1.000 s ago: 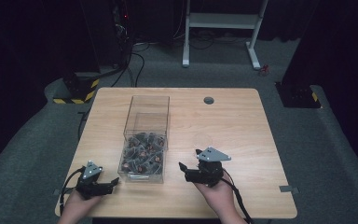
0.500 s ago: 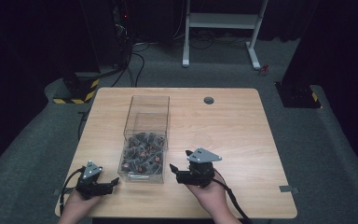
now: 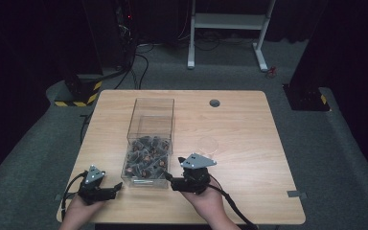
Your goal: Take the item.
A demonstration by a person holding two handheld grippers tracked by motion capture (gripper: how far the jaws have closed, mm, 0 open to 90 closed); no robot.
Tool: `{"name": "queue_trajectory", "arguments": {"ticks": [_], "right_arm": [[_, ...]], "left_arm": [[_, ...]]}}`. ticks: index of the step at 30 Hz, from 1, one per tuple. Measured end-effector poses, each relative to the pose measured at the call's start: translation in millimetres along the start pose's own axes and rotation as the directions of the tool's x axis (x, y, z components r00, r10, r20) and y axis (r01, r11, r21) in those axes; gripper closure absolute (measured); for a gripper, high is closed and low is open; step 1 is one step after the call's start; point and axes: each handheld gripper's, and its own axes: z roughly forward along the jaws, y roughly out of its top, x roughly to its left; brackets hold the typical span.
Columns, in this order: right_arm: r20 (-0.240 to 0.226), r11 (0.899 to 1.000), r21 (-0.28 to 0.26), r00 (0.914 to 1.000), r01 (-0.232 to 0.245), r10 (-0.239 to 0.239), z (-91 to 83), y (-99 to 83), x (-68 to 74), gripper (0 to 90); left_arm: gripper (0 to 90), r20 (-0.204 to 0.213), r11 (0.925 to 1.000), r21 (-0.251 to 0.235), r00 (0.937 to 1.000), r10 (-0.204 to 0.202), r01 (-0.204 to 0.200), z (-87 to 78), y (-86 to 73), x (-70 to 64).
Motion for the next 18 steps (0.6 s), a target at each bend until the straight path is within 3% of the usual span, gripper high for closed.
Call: {"name": "queue_trajectory", "arguments": {"ticks": [18], "right_arm": [[-0.035, 1.000, 0.002, 0.9992, 0.020, -0.019, 16.3, 9.4, 16.9, 32.6]], "left_arm": [[14.3, 0.000, 1.0000, 0.000, 1.0000, 0.000, 0.000, 0.0, 0.0, 0.0]]}}
